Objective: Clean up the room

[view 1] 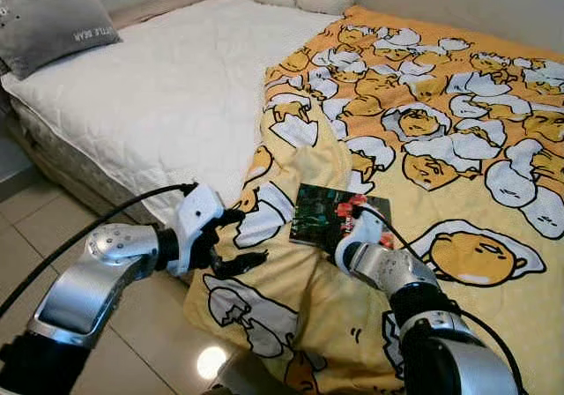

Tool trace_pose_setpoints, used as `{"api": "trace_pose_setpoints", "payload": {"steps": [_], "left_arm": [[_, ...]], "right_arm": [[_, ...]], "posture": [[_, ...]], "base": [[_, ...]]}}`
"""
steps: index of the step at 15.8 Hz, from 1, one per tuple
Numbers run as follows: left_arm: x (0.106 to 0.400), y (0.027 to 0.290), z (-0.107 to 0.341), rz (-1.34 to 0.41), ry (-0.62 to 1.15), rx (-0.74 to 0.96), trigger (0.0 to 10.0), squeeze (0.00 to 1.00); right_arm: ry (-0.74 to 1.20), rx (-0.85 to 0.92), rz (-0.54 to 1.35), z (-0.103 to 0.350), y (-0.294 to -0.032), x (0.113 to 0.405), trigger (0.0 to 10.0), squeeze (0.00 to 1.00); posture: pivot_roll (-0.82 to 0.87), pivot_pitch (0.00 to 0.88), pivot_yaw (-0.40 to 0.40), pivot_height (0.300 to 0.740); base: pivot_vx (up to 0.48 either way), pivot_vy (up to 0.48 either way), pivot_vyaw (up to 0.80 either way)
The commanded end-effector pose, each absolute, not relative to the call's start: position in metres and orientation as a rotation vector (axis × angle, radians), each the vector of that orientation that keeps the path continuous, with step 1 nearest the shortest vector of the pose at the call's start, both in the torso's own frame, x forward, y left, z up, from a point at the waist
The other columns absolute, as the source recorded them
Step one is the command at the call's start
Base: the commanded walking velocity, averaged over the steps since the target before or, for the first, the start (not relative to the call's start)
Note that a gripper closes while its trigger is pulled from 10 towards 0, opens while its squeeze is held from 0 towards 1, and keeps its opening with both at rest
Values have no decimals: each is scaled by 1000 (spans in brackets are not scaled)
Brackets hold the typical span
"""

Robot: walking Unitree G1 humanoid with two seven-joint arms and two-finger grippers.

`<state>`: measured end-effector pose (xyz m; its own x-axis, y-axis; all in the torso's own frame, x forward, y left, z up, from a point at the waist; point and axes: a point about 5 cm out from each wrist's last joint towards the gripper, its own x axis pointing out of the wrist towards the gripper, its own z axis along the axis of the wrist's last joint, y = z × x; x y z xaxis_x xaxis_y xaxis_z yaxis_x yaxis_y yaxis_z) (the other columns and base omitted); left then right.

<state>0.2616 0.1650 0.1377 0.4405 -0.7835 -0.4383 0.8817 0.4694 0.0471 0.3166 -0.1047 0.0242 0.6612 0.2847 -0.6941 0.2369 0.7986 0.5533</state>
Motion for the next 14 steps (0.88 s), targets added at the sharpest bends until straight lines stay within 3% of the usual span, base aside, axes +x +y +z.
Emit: {"api": "trace_pose_setpoints", "payload": {"steps": [1,2,3,4,14], "left_arm": [[262,166,139,-1069,383,294,10000,0],[262,167,139,-1073,385,294,10000,0],[260,168,138,-1084,394,291,10000,0],[258,168,137,-1098,403,286,10000,0],[249,163,135,-1165,422,264,10000,0]], "right_arm": [[852,686,-21,26,-108,320,10000,925],[854,700,-36,25,-109,320,10000,925],[856,744,-78,24,-109,321,10000,235],[855,752,-98,24,-109,322,10000,16],[613,1114,-198,41,-120,341,10000,0]], "posture": [[-8,54,4,740],[-8,54,4,740],[-3,64,7,740],[-3,66,7,740],[18,79,10,740]], "base": [[0,0,0],[0,0,0],[0,0,0],[0,0,0],[0,0,0]]}}
